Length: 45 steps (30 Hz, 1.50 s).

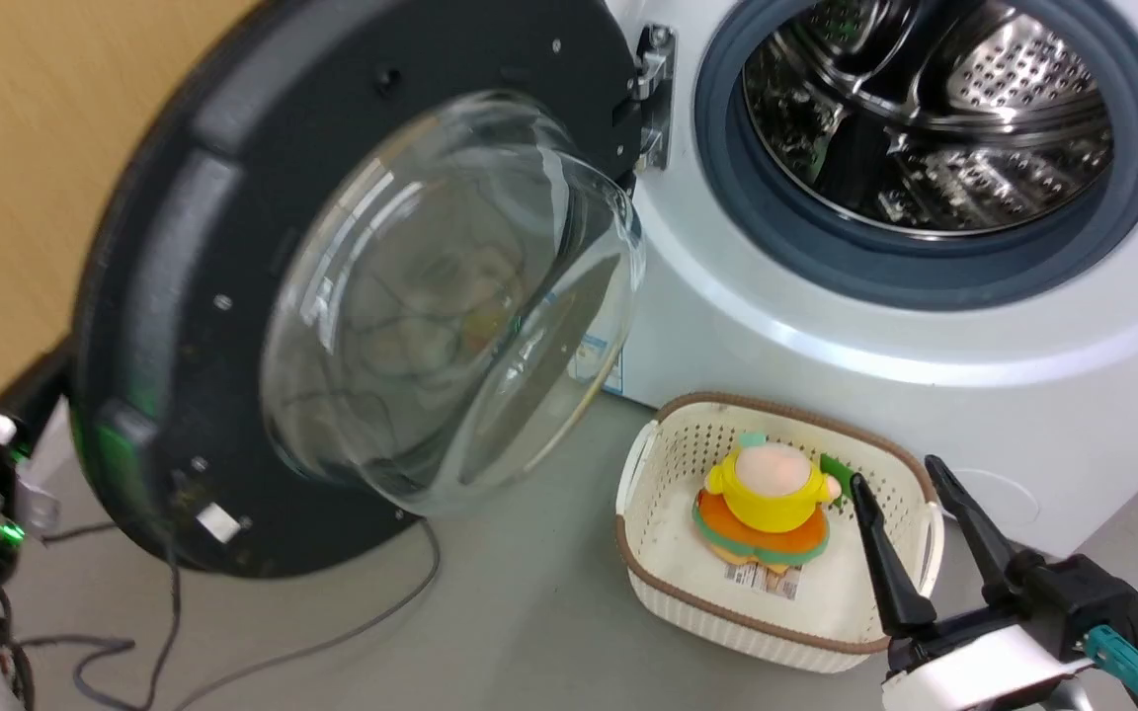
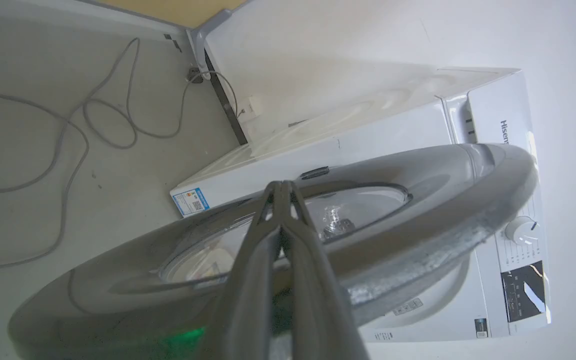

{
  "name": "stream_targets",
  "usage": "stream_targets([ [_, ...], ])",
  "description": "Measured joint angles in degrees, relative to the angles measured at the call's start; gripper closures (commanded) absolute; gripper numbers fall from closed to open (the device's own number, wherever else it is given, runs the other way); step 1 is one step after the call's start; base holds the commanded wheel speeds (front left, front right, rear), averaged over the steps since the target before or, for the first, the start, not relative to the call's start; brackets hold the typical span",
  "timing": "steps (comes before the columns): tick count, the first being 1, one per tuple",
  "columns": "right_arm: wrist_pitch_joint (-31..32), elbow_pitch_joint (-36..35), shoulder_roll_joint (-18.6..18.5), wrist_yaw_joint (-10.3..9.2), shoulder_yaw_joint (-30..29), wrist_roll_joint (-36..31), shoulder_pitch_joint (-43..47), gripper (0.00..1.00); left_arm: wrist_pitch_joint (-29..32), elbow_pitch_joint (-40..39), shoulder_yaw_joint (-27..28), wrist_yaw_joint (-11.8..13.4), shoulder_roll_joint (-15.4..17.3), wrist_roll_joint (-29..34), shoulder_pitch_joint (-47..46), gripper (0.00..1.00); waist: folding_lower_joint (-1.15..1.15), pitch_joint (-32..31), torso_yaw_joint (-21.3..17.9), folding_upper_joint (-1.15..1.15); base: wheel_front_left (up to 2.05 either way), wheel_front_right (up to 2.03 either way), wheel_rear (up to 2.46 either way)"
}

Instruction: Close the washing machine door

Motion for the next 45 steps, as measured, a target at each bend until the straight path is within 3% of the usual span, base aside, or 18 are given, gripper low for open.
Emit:
stream_targets([
  [5,-0.5,0.7,0.6,0.0,-1.6,0.3,0.7,0.0,4.4,-5.4,-2.6,0.1,-2.5,-0.7,4.7,1.0,0.0,-1.9,-0.3,0.0,0.0,0.0,0.0],
  [14,-0.9,2.1,1.7,0.0,-3.5,0.2,2.0,0.0,9.3,-16.9,-7.6,2.8,-9.0,-0.9,15.0,1.0,0.0,-4.3,-2.2,0.0,0.0,0.0,0.0],
  [24,-0.8,2.4,1.9,0.0,-4.7,-0.6,2.7,0.0,10.3,-26.6,-16.6,3.9,-12.2,-5.9,26.2,1.0,0.0,-4.8,-6.9,0.0,0.0,0.0,0.0],
  [37,1.3,0.7,1.0,0.0,-5.0,-0.6,2.6,0.0,-5.6,-27.9,-33.2,5.0,-12.6,-14.4,28.5,1.0,0.0,-1.6,-18.3,0.0,0.0,0.0,0.0],
  [45,1.3,0.3,1.0,0.0,-4.5,-0.6,1.7,0.0,-16.9,-22.8,-39.4,3.0,-12.6,-16.3,23.2,1.0,0.0,1.4,-27.4,0.0,0.0,0.0,0.0],
])
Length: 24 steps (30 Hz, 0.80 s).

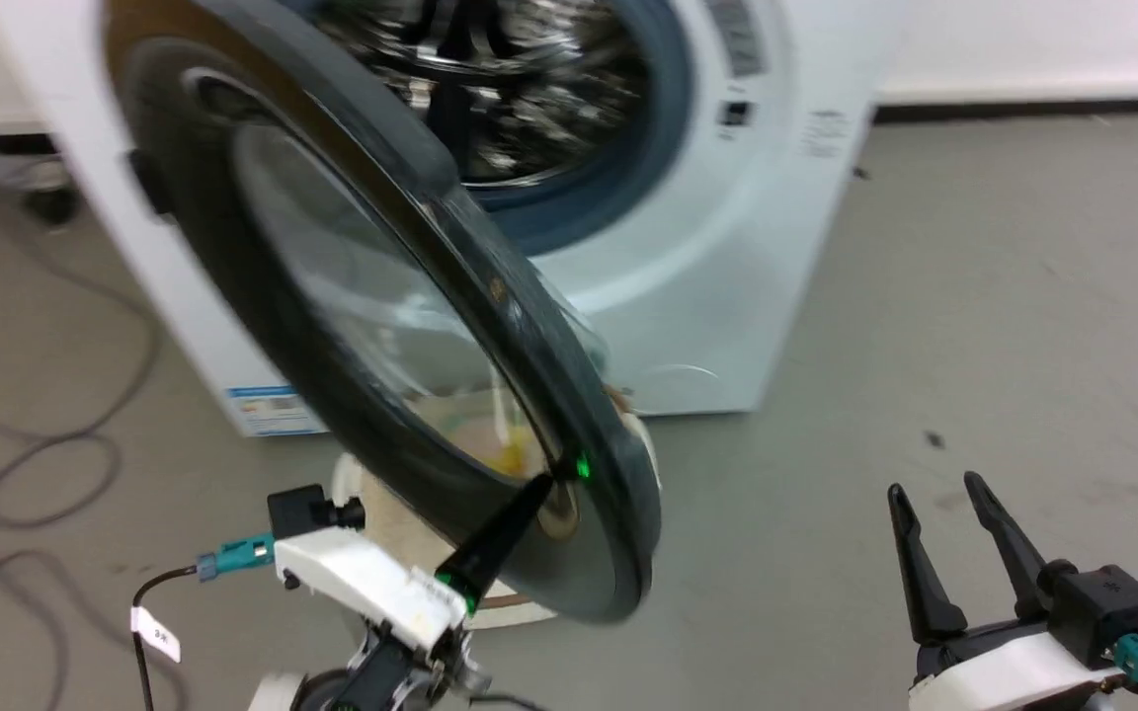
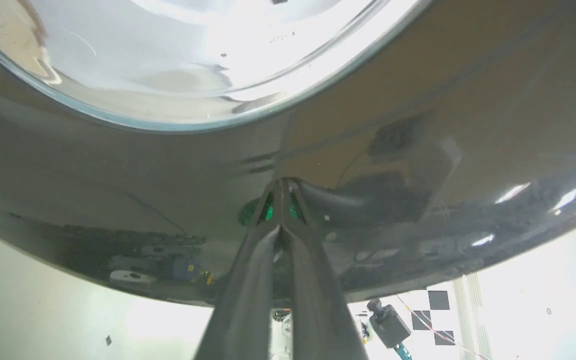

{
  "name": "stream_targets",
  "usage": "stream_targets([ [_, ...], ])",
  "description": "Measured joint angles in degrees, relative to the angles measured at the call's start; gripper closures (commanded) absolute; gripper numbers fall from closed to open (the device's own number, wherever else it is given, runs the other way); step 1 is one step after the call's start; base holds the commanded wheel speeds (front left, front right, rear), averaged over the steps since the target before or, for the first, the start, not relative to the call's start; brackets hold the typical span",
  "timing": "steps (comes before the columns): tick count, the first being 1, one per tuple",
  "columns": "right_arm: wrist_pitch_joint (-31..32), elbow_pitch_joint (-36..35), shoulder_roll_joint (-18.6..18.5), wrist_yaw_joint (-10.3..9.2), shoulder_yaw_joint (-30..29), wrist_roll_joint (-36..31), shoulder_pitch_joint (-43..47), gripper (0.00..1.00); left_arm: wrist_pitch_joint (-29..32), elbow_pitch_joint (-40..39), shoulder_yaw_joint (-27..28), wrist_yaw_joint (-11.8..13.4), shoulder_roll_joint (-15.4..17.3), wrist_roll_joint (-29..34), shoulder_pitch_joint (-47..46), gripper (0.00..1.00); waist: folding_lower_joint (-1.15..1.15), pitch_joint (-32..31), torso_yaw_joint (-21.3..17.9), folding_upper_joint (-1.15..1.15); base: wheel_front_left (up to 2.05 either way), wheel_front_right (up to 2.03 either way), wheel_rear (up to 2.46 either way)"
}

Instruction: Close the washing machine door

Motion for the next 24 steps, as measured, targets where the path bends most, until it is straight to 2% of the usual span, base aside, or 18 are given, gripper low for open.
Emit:
stream_targets([
  [12,-1.3,1.3,1.0,0.0,0.6,0.7,-0.7,0.0,-14.8,10.9,-2.5,0.7,-0.1,-4.9,-13.3,1.0,0.0,4.9,-11.7,0.0,0.0,0.0,0.0],
  [17,-1.9,2.3,1.2,0.0,1.8,1.3,-2.0,0.0,-20.7,17.7,-3.3,0.8,0.0,-5.8,-21.1,1.0,0.0,7.2,-14.9,0.0,0.0,0.0,0.0],
  [19,-2.1,2.6,1.3,0.0,2.2,1.6,-2.4,0.0,-23.0,20.8,-3.6,1.6,-0.1,-6.2,-24.5,1.0,0.0,8.0,-16.0,0.0,0.0,0.0,0.0],
  [24,-2.4,3.5,1.4,0.0,2.6,1.6,-2.8,0.0,-26.8,27.7,-5.4,2.1,-0.1,-7.4,-32.3,1.0,0.0,9.4,-17.4,0.0,0.0,0.0,0.0],
])
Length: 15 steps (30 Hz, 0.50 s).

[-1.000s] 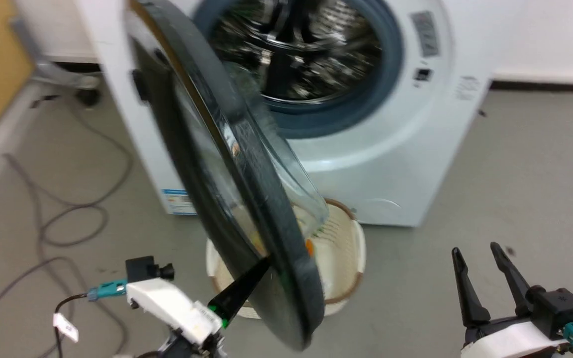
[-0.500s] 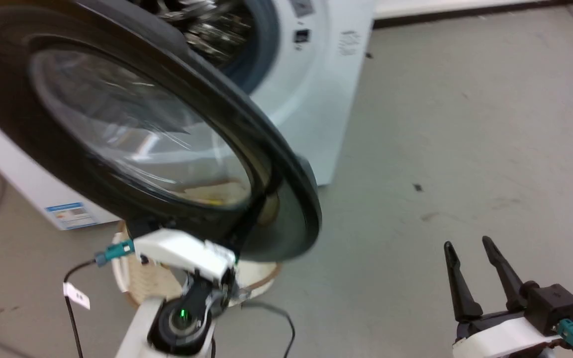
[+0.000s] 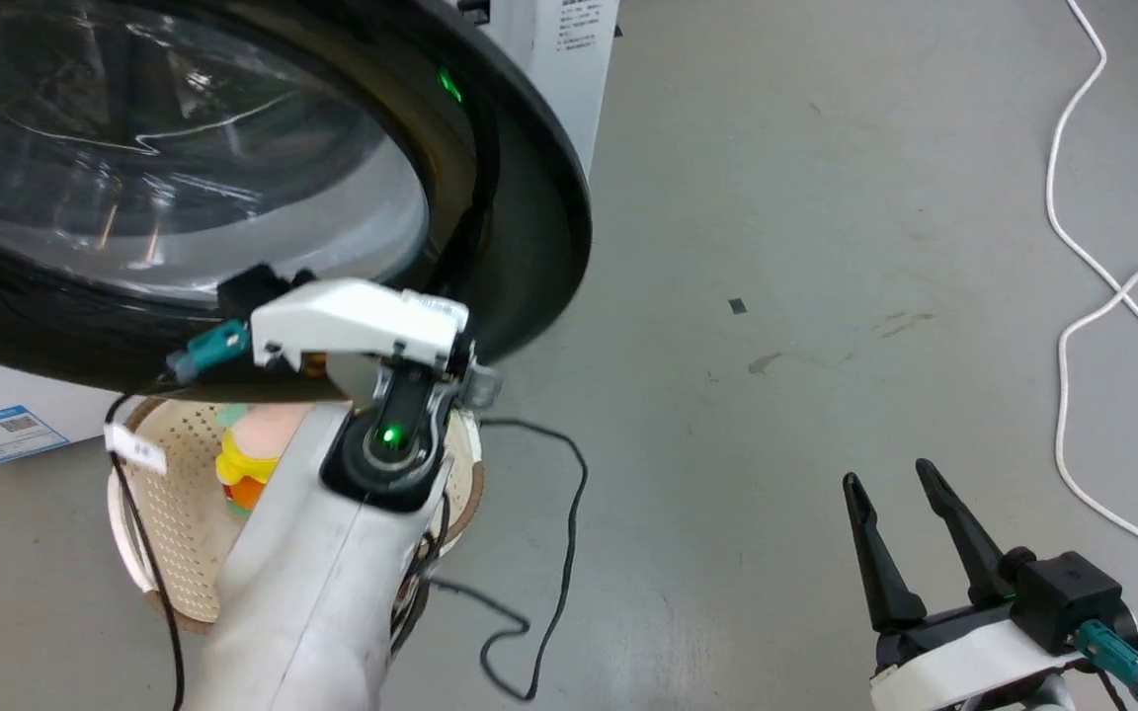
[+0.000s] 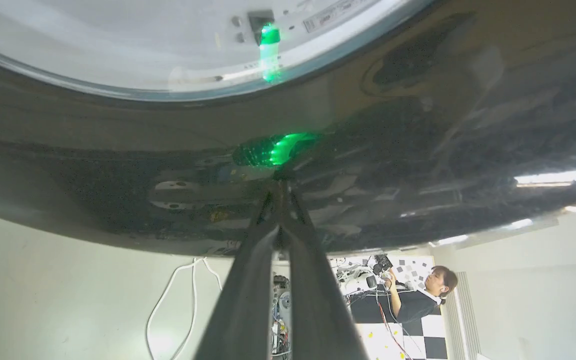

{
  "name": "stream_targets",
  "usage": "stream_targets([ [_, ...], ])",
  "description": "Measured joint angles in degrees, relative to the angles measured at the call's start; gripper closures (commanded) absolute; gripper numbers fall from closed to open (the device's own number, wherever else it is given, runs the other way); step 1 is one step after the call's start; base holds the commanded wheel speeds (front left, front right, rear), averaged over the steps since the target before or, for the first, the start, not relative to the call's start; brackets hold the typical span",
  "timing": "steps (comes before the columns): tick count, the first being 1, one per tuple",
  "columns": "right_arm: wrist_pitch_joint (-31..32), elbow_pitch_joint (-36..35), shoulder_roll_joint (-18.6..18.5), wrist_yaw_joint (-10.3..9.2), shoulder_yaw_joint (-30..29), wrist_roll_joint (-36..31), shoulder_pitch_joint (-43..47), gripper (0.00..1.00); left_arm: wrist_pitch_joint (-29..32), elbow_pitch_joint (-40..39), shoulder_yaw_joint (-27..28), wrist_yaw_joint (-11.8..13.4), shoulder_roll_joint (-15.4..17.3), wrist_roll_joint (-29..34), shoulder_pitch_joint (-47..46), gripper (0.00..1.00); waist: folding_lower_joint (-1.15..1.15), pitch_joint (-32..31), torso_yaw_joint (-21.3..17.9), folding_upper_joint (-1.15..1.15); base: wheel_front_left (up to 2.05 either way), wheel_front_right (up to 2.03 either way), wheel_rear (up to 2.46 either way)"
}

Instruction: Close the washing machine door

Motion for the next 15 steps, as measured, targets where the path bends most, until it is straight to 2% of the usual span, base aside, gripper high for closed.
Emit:
stream_targets([
  [3,0.0,0.4,0.1,0.0,0.0,0.0,0.0,0.0,-1.3,3.4,-1.3,-1.1,-0.1,-1.0,-2.6,1.0,0.0,-0.1,0.0,0.0,0.0,0.0,0.0],
  [8,-0.2,0.6,0.2,0.0,-0.4,0.0,-0.1,0.0,-1.8,6.8,-4.3,-4.5,-0.1,-1.2,-2.9,1.0,0.0,-1.2,1.3,0.0,0.0,0.0,0.0],
  [12,-0.2,0.4,0.2,0.0,-0.7,-0.2,0.0,0.0,-1.8,7.1,-7.7,-7.2,0.6,2.0,-0.5,1.0,0.0,-2.7,3.2,0.0,0.0,0.0,0.0],
  [15,-0.3,0.0,0.2,0.0,-1.3,-0.6,0.2,0.0,-2.8,5.2,-11.4,-8.8,3.0,6.7,2.9,1.0,0.0,-4.0,5.1,0.0,0.0,0.0,0.0],
])
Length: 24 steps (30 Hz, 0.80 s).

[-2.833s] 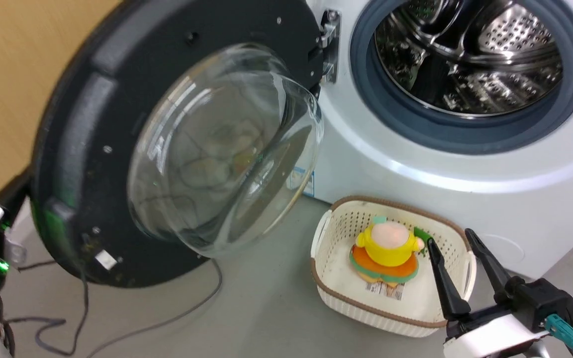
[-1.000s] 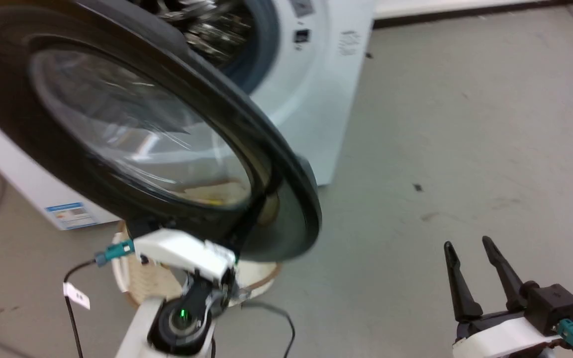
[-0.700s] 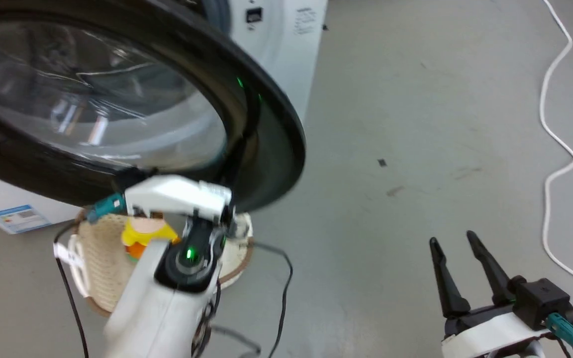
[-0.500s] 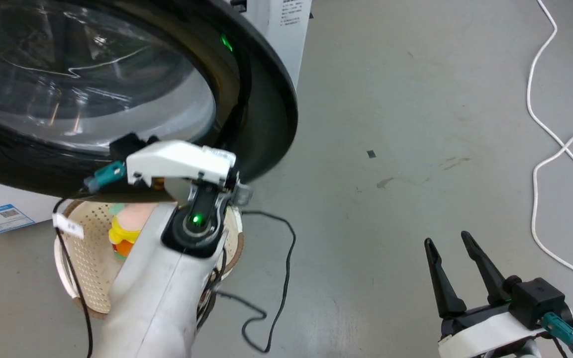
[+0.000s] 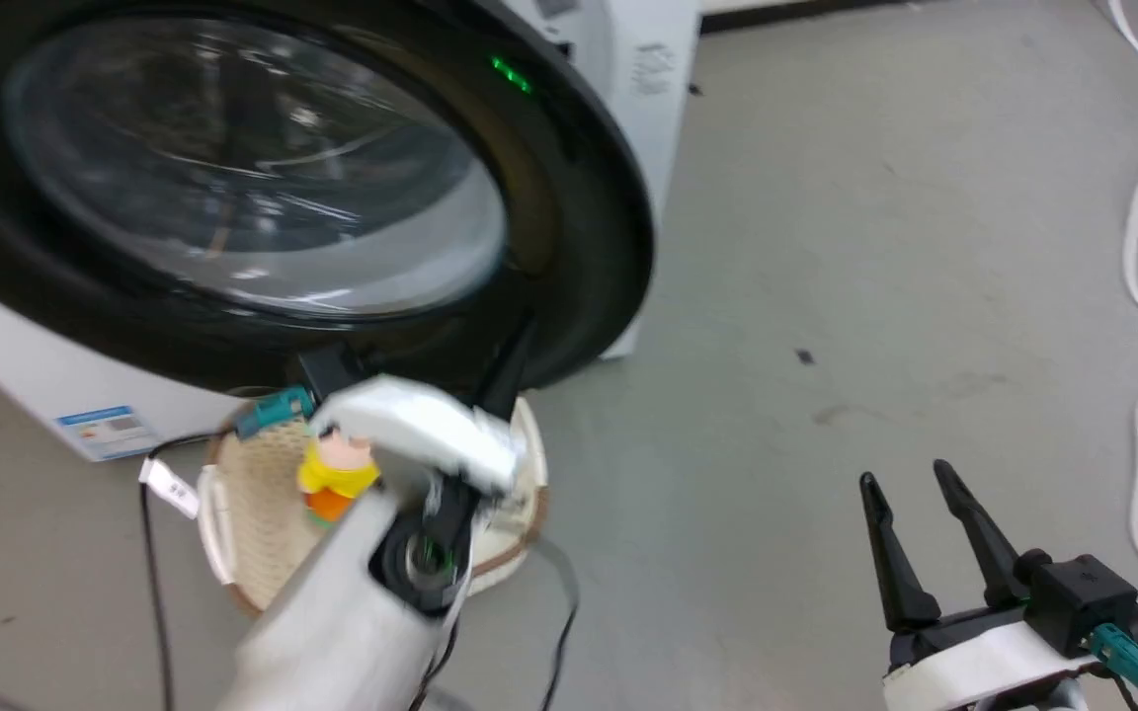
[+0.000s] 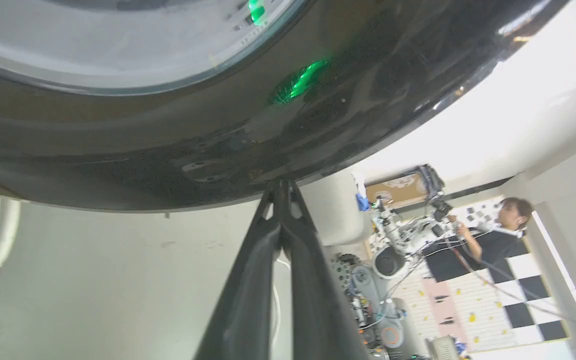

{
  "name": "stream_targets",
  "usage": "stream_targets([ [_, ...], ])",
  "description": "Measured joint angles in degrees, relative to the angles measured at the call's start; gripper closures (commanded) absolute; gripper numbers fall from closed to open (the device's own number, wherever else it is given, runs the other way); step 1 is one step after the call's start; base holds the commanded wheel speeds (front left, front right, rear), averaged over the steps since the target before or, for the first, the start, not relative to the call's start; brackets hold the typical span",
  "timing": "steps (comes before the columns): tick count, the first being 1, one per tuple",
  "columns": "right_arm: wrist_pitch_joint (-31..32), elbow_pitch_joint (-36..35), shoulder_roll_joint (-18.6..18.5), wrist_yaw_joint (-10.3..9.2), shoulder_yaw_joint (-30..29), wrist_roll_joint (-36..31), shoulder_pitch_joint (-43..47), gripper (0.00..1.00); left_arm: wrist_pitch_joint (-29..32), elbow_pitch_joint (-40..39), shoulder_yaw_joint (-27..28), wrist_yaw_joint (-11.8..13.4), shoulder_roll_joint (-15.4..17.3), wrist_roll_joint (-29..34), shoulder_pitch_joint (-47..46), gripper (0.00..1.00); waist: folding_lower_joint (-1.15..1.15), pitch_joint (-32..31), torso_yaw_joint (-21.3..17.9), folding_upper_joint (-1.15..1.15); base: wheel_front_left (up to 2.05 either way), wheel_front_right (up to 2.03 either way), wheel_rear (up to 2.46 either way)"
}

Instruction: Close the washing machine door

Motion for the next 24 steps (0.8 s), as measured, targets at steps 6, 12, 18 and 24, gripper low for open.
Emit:
stream_targets([
  [6,0.1,-0.9,-0.8,0.0,-0.8,-0.4,1.4,0.0,-5.9,-6.4,-7.5,0.4,9.0,16.3,5.7,1.0,0.0,-2.8,4.7,0.0,0.0,0.0,0.0],
  [12,1.1,-2.1,-1.5,0.0,-0.8,-0.5,2.5,0.0,-7.9,-15.4,-6.4,6.9,15.5,30.1,10.3,1.0,0.0,-5.3,10.0,0.0,0.0,0.0,0.0],
  [18,1.5,-3.4,-1.8,0.0,-0.8,-0.5,2.9,0.0,-8.0,-27.3,3.3,14.1,17.4,44.1,18.0,1.0,0.0,-7.5,14.7,0.0,0.0,0.0,0.0],
  [24,2.1,-3.9,-2.2,0.0,-0.8,-0.5,3.5,0.0,-8.0,-31.8,7.7,16.0,15.2,49.4,28.5,1.0,0.0,-9.3,17.9,0.0,0.0,0.0,0.0],
])
